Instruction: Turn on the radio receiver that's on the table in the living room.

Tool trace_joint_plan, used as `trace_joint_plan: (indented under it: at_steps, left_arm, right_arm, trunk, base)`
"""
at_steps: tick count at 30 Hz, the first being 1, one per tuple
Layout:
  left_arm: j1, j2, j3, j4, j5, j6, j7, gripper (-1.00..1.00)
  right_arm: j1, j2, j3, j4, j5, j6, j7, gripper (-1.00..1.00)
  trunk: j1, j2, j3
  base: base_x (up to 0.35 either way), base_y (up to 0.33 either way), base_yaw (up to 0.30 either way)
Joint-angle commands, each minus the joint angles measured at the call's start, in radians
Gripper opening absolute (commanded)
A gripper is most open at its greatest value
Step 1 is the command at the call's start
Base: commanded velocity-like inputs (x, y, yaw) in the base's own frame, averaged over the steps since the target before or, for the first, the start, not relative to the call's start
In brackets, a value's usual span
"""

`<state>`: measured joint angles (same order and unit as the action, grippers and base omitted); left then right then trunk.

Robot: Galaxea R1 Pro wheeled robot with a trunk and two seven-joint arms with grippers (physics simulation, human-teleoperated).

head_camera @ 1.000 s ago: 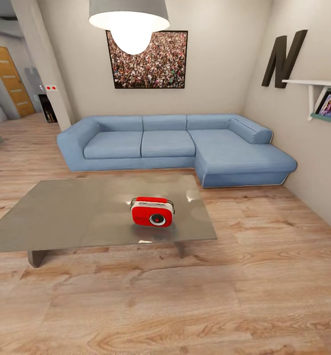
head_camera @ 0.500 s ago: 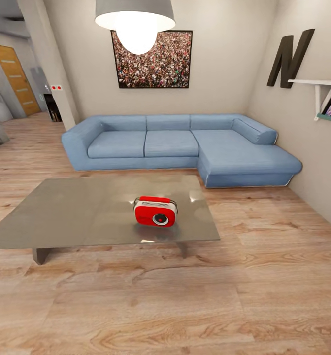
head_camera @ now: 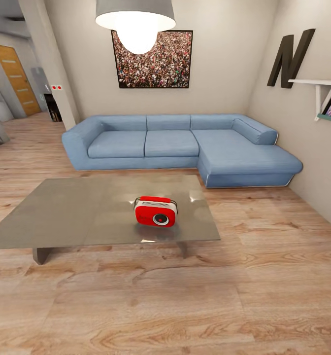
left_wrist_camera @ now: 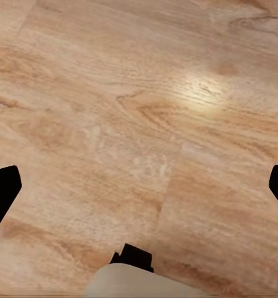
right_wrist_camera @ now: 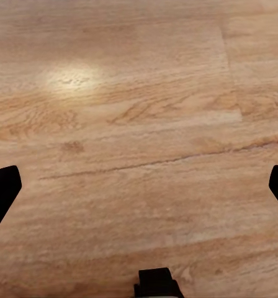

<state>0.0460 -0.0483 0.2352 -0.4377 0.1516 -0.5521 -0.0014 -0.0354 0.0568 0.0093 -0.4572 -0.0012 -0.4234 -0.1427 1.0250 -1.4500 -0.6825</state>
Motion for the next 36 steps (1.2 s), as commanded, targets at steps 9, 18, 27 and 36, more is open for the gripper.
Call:
trace_joint_plan:
  at_steps: [9, 18, 27, 36]
  left_arm:
    - [0.0, 0.0, 0.001, 0.005, -0.001, 0.001, 0.004, 1.0]
    - [0.0, 0.003, 0.003, 0.023, 0.0, 0.002, 0.003, 1.0]
    - [0.0, 0.0, 0.003, 0.023, 0.0, 0.003, 0.003, 1.0]
    - [0.0, -0.001, 0.003, 0.023, 0.001, 0.004, 0.003, 1.0]
  right_arm:
    - [-0.001, 0.0, 0.023, 0.001, 0.003, 0.0, 0.025, 1.0]
    - [0.0, 0.0, 0.072, 0.002, 0.0, -0.001, 0.024, 1.0]
    - [-0.001, 0.001, 0.071, -0.001, 0.003, 0.0, 0.024, 1.0]
    - [-0.001, 0.0, 0.071, -0.001, 0.002, 0.0, 0.023, 1.0]
  trunk:
    - [0.0, 0.0, 0.0]
    - [0.0, 0.0, 0.0]
    - [0.0, 0.0, 0.0]
    - [0.0, 0.0, 0.0]
  base:
    - [0.0, 0.0, 0.0]
    - [0.0, 0.0, 0.0]
    - [0.0, 0.0, 0.0]
    - [0.0, 0.0, 0.0]
